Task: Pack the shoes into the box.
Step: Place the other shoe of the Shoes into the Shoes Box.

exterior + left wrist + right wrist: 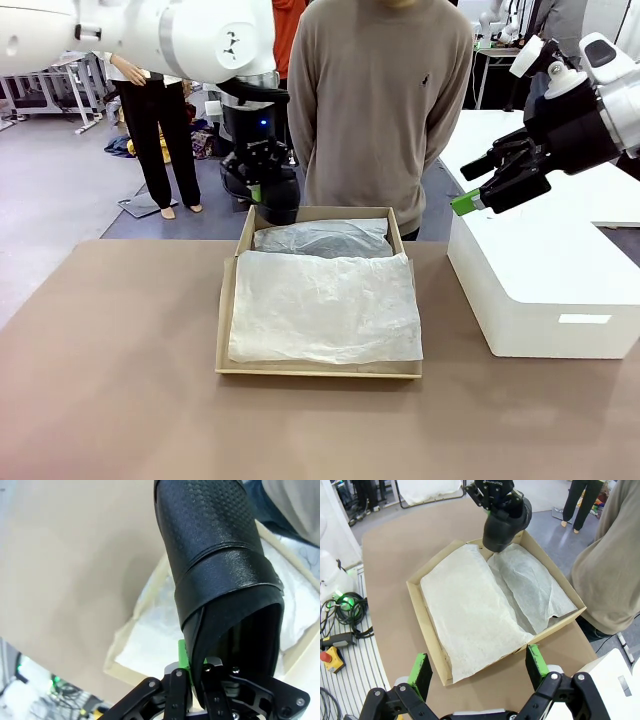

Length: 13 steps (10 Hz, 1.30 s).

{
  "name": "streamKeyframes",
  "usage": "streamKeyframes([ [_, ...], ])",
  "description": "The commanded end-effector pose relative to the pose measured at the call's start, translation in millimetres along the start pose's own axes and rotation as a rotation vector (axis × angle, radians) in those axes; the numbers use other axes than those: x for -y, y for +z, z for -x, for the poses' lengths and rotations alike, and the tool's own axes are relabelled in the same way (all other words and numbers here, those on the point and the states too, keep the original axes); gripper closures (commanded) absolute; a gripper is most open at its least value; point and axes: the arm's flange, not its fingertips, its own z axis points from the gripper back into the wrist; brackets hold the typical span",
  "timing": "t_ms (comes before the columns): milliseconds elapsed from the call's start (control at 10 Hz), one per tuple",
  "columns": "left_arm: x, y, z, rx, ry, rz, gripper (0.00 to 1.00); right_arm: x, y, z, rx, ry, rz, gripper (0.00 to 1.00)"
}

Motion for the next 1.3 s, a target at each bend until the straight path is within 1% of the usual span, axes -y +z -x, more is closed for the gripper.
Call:
streamKeyframes([
  [0, 27.0, 5.7, 14.8, 0.058, 0.132, -0.019, 1.0, 3.4, -1.9, -0.4, 0.023, 0.019, -0.014, 0.0],
  [100, 38.9, 3.3, 23.3, 0.075, 0.173, -0.022, 1.0, 3.4, -1.9, -0.4, 0.023, 0.019, -0.014, 0.0],
  [300, 60.3, -3.7, 35.0, 0.021, 0.258, 0.01, 1.0, 3.4, -1.9, -0.4, 0.023, 0.019, -0.014, 0.0],
  [400, 70.6, -7.4, 42.6, 0.034, 0.306, 0.014, 1.0, 3.4, -1.9, -0.4, 0.023, 0.019, -0.014, 0.0],
  [500, 78.3, -11.6, 49.5, 0.026, 0.342, 0.025, 1.0, 3.4, -1.9, -0.4, 0.023, 0.019, -0.014, 0.0],
  [700, 85.8, -15.4, 60.9, 0.03, 0.387, 0.015, 1.0, 3.4, -1.9, -0.4, 0.023, 0.019, -0.014, 0.0],
  [800, 85.4, -14.0, 65.1, 0.048, 0.407, 0.001, 1.0, 3.4, -1.9, -0.4, 0.023, 0.019, -0.014, 0.0],
  [900, 80.8, -26.1, 59.8, 0.002, 0.332, 0.031, 1.0, 3.4, -1.9, -0.4, 0.023, 0.019, -0.014, 0.0],
  [1200, 80.8, -26.1, 59.8, 0.002, 0.332, 0.031, 1.0, 3.4, -1.9, -0.4, 0.023, 0.019, -0.014, 0.0],
])
